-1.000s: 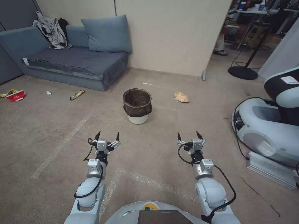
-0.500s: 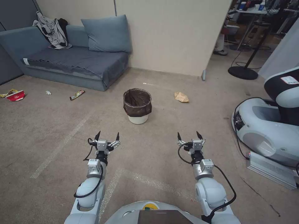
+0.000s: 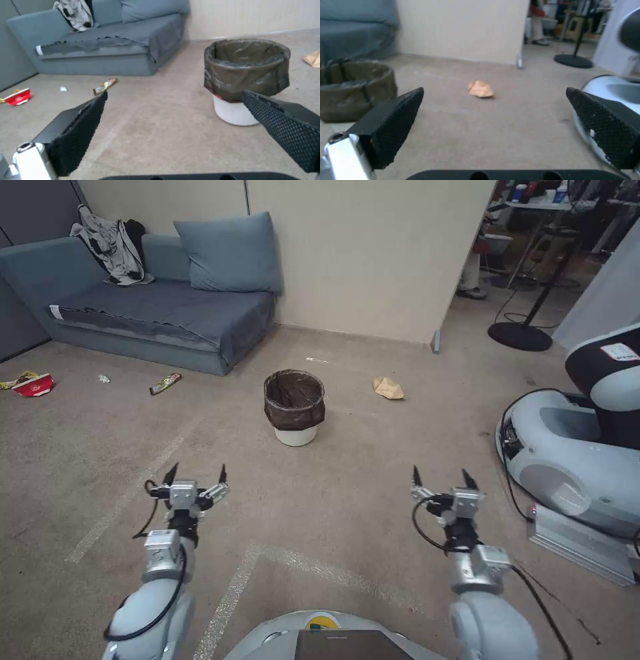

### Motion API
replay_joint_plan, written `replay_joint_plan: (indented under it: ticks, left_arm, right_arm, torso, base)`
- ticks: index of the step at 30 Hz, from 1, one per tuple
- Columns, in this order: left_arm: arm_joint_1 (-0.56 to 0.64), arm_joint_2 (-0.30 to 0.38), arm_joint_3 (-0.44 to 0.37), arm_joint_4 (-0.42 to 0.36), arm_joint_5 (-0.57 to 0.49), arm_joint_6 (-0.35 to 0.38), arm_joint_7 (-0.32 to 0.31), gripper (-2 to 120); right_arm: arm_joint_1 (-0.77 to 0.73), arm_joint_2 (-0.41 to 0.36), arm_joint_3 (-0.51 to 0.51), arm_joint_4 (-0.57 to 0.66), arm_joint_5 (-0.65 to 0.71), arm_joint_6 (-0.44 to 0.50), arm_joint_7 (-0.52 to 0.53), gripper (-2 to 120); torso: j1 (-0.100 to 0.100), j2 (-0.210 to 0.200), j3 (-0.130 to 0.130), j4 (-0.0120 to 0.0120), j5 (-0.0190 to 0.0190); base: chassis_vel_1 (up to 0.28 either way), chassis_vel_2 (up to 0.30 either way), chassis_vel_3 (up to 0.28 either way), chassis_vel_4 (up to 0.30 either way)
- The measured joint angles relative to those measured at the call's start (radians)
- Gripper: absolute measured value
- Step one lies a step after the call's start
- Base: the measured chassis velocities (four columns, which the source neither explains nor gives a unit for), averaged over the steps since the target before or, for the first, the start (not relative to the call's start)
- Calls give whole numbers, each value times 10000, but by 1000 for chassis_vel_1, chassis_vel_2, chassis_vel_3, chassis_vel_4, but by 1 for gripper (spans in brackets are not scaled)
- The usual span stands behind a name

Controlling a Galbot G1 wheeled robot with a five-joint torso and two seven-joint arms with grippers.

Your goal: Pick up the trash bin, then pick up the garbage from the floor and place it into the trash bin.

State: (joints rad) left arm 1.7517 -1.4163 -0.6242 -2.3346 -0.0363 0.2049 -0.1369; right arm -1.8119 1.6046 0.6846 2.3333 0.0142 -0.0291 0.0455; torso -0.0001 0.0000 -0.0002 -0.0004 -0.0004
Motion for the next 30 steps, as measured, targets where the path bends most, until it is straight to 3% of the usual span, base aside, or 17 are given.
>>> replay_joint_plan:
  ticks: [12,30]
  left_arm:
    - [31,53,-7,182,-28,-86,-7,100]
    - [89,192,31,655,10,-1035,-372,100]
  right_arm:
    - [-209,60,5,191,12,-91,-19,100]
    - [-349,42,-202,88,58,-274,-431,100]
  torso:
    - [0,0,1,4,2]
    - [0,0,1,4,3]
  base:
    - [0,0,0,0]
    - [0,0,0,0]
